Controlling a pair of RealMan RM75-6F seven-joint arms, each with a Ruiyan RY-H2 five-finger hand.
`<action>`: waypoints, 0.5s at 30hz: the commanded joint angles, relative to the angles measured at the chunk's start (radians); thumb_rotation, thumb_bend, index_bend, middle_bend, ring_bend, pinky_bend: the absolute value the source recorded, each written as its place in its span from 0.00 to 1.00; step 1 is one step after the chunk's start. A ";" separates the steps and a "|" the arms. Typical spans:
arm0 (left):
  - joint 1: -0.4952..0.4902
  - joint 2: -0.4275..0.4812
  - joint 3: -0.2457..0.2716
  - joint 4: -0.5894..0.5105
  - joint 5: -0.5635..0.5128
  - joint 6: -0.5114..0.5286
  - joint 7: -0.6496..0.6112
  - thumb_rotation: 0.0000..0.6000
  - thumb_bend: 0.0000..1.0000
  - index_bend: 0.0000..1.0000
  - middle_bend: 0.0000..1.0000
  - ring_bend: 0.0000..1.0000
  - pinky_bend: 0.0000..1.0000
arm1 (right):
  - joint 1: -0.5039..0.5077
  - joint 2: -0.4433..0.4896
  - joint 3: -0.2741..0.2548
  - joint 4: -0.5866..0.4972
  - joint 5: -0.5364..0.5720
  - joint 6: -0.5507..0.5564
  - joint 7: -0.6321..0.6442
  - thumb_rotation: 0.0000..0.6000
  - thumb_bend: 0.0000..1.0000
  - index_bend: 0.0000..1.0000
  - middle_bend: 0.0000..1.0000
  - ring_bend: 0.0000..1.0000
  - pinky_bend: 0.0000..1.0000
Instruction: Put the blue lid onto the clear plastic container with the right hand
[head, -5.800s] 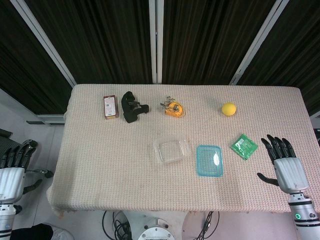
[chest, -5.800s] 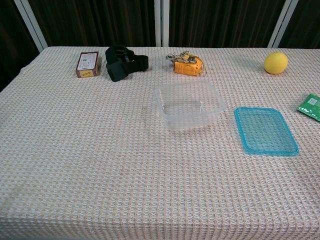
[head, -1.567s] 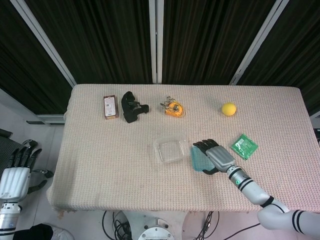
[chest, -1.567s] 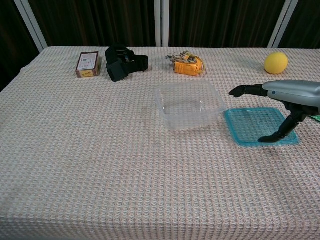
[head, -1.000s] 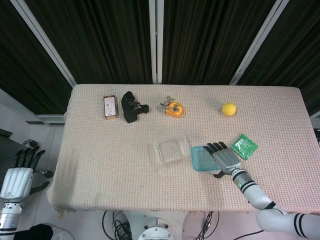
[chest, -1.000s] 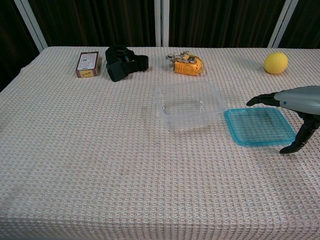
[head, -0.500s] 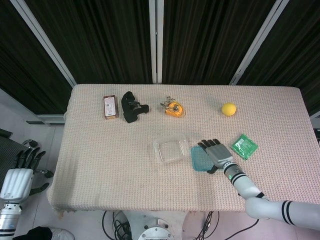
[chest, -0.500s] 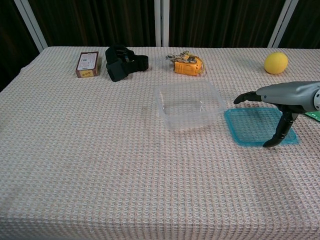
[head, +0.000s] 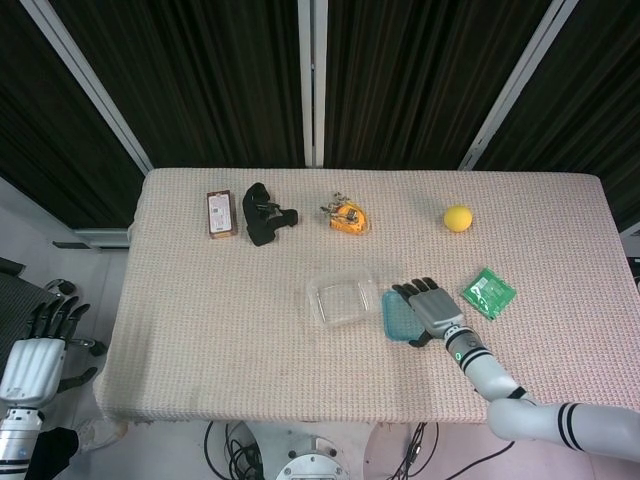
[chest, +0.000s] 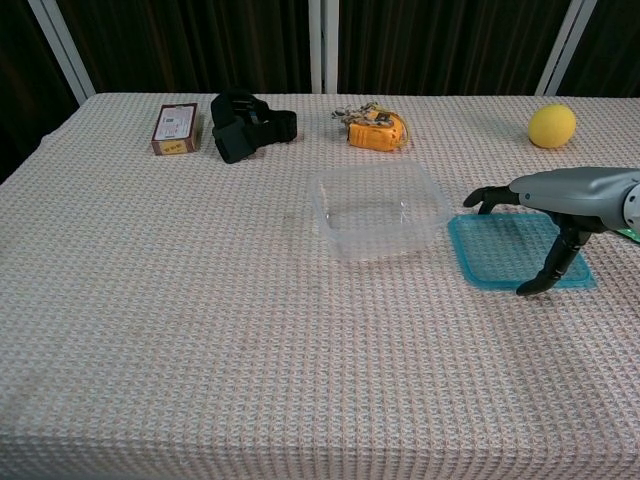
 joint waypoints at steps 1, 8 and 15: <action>0.000 -0.001 0.001 0.000 -0.001 -0.002 0.001 1.00 0.08 0.13 0.04 0.00 0.00 | -0.014 -0.009 -0.001 0.016 -0.028 0.022 0.019 1.00 0.10 0.00 0.22 0.00 0.00; -0.002 -0.001 0.002 -0.007 -0.001 -0.007 0.006 1.00 0.07 0.13 0.04 0.00 0.00 | -0.053 -0.011 0.005 0.028 -0.120 0.088 0.069 1.00 0.23 0.10 0.31 0.00 0.00; -0.001 0.009 0.001 -0.022 0.003 -0.002 0.020 1.00 0.07 0.13 0.04 0.00 0.00 | -0.047 0.128 0.025 -0.086 -0.188 0.088 0.078 1.00 0.24 0.11 0.32 0.00 0.00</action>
